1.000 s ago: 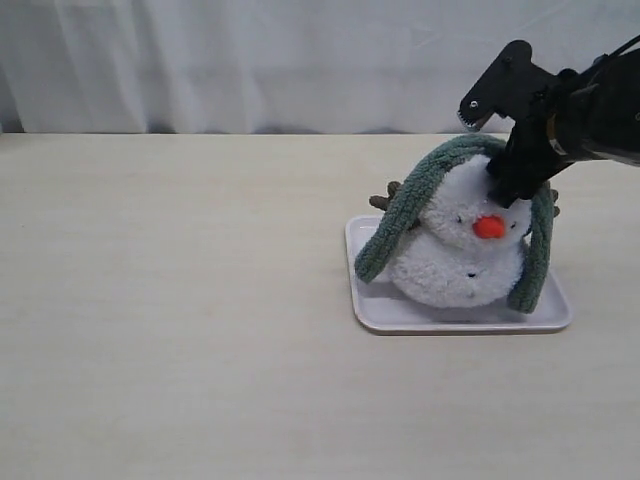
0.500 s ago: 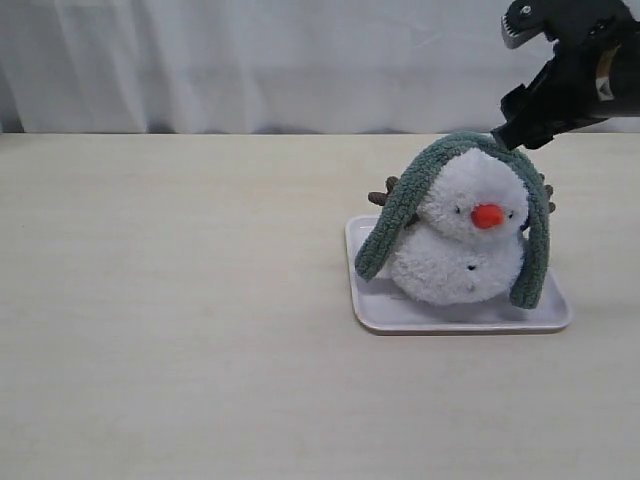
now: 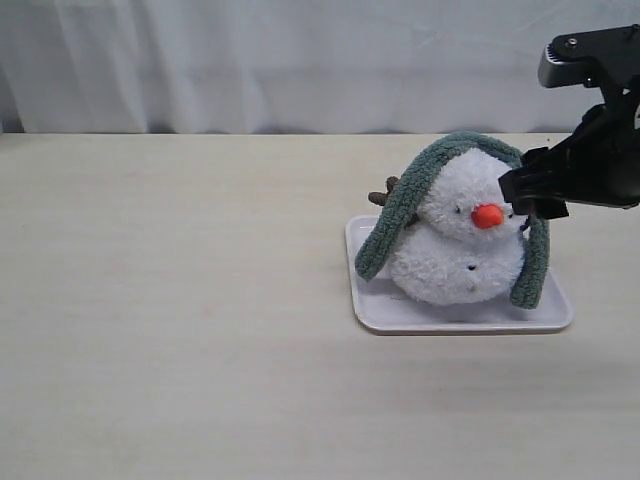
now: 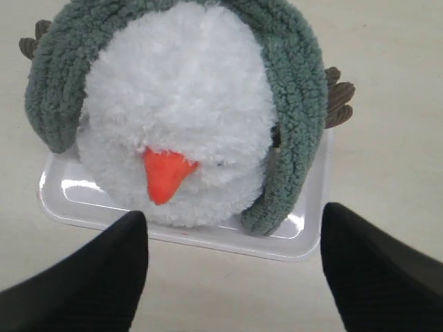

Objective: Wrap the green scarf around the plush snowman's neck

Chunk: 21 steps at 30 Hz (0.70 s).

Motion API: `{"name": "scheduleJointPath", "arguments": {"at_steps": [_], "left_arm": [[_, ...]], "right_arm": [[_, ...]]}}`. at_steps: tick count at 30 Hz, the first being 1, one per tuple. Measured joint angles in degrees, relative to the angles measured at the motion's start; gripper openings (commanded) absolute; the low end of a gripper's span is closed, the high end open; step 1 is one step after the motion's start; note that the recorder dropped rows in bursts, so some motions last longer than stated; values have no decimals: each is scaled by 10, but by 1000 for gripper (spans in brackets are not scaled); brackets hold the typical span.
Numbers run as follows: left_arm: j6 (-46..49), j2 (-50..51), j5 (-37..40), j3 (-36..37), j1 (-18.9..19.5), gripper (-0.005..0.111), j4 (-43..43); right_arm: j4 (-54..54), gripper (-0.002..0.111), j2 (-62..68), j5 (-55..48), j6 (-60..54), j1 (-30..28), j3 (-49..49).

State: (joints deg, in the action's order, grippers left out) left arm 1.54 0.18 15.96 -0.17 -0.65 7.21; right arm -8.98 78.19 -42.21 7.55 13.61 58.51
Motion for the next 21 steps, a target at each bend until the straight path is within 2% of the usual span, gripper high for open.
{"name": "scheduleJointPath", "arguments": {"at_steps": [1, 3, 8, 13, 16, 21], "left_arm": [[-15, 0, -45, 0, 0, 0, -14], [-53, 0, -160, 0, 0, 0, -112], [-76, -1, -348, 0, 0, 0, -171], [-142, -2, -493, 0, 0, 0, -176], [-228, -2, -560, 0, 0, 0, -165], [-340, -1, -658, 0, 0, 0, -72]], "right_arm": [[3, 61, 0, 0, -5, 0, -1], [4, 58, 0, 0, -8, 0, -1], [4, 55, 0, 0, -9, 0, -2], [5, 55, 0, 0, -10, 0, -6], [6, 55, 0, -2, -10, 0, -6], [8, 51, 0, -2, -10, 0, -6]]}}
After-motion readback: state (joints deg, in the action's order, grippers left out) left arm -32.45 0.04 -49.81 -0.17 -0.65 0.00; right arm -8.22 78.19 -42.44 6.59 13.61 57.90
